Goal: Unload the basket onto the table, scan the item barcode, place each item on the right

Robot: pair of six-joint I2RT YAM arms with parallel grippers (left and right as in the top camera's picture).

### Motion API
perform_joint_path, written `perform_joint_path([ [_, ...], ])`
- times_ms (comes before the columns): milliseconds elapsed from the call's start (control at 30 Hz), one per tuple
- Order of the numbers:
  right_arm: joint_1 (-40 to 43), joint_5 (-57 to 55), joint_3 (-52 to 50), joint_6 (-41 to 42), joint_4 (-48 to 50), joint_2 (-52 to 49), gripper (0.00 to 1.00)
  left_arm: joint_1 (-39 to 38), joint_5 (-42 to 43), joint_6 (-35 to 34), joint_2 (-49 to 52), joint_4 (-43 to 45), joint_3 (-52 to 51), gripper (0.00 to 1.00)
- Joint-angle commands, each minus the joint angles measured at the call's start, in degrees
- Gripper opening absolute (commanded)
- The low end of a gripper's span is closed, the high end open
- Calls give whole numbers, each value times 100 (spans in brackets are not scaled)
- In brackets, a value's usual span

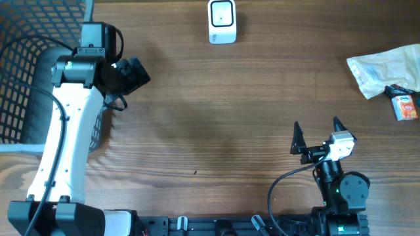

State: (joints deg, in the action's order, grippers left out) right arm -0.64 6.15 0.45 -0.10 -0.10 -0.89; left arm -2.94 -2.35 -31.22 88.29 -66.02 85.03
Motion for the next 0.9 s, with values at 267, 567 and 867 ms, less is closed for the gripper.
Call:
perform_joint_path([
  [267,24,-17,-9,26,26,68,100,22,-96,-76,24,-2,4,100],
  [567,24,-17,-9,24,26,68,100,22,-96,-76,22,-2,4,100],
  [867,24,-17,-9,26,28,68,100,13,-507,-52,-938,136,-863,100],
])
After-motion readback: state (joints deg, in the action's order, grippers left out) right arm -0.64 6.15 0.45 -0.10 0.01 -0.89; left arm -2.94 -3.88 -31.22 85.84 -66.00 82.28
